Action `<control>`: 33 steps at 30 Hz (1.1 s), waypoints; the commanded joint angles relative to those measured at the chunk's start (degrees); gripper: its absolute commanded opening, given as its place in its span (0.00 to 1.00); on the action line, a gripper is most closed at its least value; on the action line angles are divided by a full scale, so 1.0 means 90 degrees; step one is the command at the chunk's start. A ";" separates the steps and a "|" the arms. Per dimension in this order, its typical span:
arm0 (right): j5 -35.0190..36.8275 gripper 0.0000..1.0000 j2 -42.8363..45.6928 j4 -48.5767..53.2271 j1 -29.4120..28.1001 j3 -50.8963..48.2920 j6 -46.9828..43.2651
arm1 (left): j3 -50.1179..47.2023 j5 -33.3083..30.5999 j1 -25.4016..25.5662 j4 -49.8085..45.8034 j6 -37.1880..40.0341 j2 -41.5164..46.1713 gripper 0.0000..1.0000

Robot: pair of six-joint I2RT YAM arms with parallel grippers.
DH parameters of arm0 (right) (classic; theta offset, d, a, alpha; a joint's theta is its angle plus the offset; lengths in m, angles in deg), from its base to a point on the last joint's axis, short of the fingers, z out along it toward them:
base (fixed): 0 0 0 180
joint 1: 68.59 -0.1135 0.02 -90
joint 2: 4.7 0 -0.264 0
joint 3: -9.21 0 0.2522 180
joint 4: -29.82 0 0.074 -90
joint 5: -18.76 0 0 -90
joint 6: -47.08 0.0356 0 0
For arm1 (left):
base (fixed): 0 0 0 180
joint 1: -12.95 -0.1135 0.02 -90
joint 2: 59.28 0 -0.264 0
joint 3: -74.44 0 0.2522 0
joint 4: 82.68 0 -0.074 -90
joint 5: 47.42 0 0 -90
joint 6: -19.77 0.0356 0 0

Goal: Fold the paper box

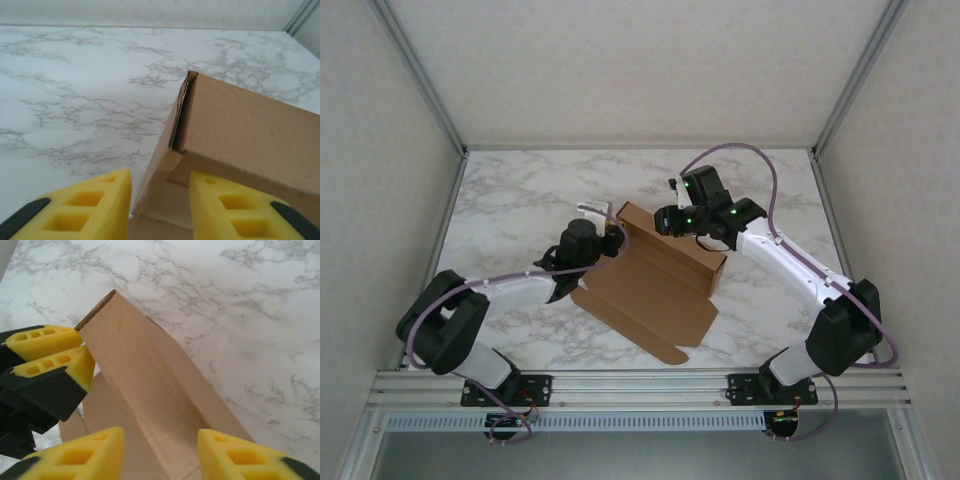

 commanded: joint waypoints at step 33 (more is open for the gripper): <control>0.0085 0.40 -0.0492 0.1112 -0.0153 0.0768 -0.0254 | 0.1876 -0.1659 -0.0536 -0.4256 -0.0765 0.1952 0.37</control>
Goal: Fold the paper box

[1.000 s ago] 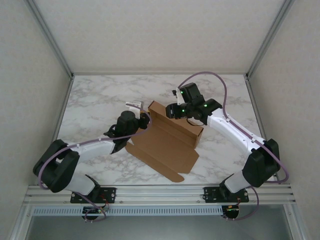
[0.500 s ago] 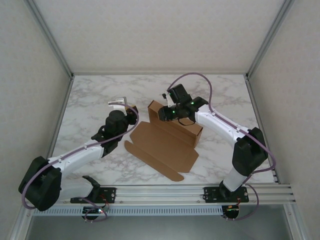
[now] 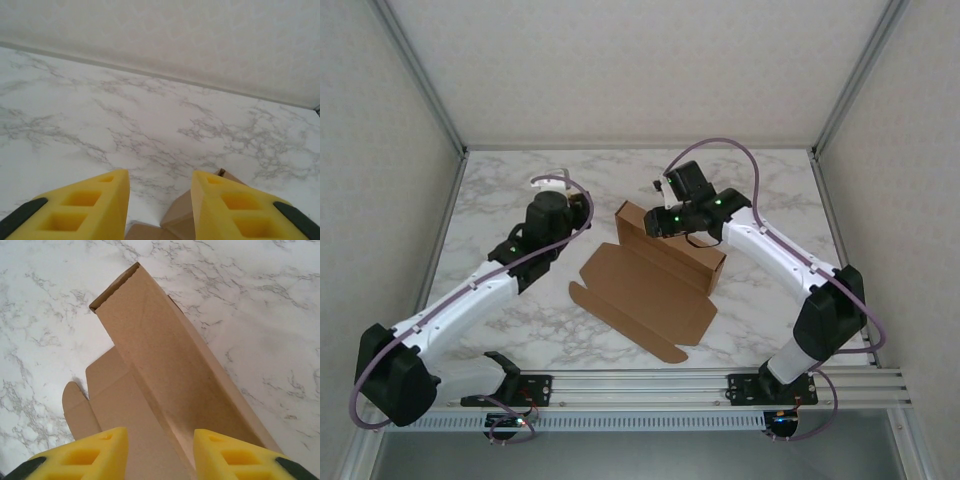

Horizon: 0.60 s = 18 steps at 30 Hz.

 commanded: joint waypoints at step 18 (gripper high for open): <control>-0.0044 0.40 -0.0740 -0.0109 0.1329 -0.0248 0.0254 | -0.0581 -0.1676 -0.0341 -0.0018 0.0134 0.1553 0.39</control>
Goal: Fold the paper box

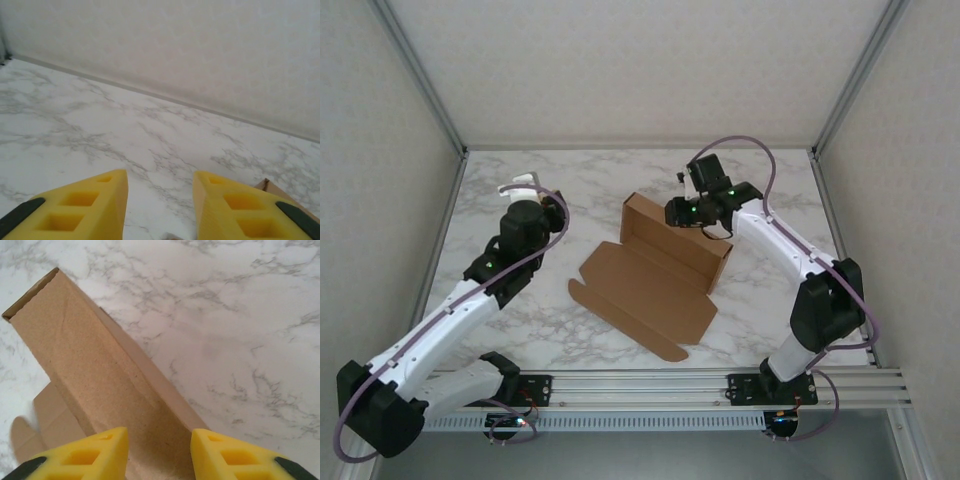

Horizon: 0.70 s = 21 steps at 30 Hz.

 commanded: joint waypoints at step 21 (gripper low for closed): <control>0.1673 0.69 0.0158 -0.0234 -0.0081 -0.1129 0.0285 | -0.0290 -0.1389 -0.0231 0.0258 -0.0108 0.0898 0.42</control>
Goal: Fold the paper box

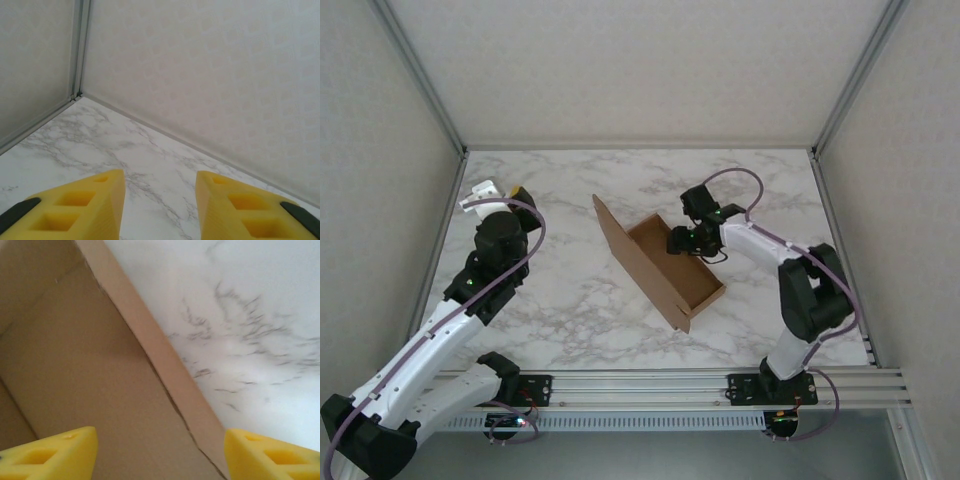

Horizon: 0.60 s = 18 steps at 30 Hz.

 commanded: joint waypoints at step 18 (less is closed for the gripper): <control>-0.0465 0.68 -0.2453 0.1163 -0.0021 0.2874 -0.2240 | -0.0205 0.0345 -0.0100 0.0201 -0.0039 -0.0011 0.45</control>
